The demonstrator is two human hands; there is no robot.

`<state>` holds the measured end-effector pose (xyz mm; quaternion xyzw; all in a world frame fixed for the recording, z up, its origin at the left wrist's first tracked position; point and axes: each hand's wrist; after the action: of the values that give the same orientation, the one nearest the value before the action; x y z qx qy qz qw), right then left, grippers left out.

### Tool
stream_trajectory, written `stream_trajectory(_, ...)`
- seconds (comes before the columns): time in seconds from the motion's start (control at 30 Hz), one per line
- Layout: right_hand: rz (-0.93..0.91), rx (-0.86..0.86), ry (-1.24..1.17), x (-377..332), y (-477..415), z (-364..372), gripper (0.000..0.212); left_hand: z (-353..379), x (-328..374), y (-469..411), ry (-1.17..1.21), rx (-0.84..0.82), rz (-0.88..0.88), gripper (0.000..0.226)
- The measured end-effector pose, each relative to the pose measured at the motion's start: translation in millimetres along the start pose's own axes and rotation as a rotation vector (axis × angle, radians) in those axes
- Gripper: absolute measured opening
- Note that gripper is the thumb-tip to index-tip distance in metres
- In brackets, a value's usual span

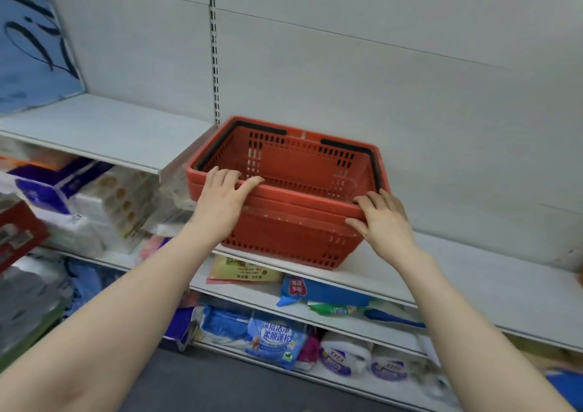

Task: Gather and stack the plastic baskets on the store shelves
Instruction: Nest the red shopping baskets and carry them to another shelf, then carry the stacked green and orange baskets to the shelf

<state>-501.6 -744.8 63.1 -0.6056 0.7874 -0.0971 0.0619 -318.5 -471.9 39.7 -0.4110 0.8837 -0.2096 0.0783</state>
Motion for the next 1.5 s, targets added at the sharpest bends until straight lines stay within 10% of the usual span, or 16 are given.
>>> stream_trajectory(0.77,-0.014,0.128,-0.095,21,78,-2,0.046,-16,75,37,0.333,0.072,0.046,0.041)
stream_trajectory(1.5,0.703,0.131,-0.141,407,455,-31,0.048,36,631,87,0.819,-0.335,0.283,0.039)
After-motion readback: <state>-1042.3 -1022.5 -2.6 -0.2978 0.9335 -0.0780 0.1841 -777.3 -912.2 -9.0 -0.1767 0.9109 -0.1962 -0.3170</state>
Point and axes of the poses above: each hand's wrist, its own y-axis away from the middle knuckle, its own z-axis out of the palm, x = y × z, and after that the axes turned 7 degrees about -z, right-handed
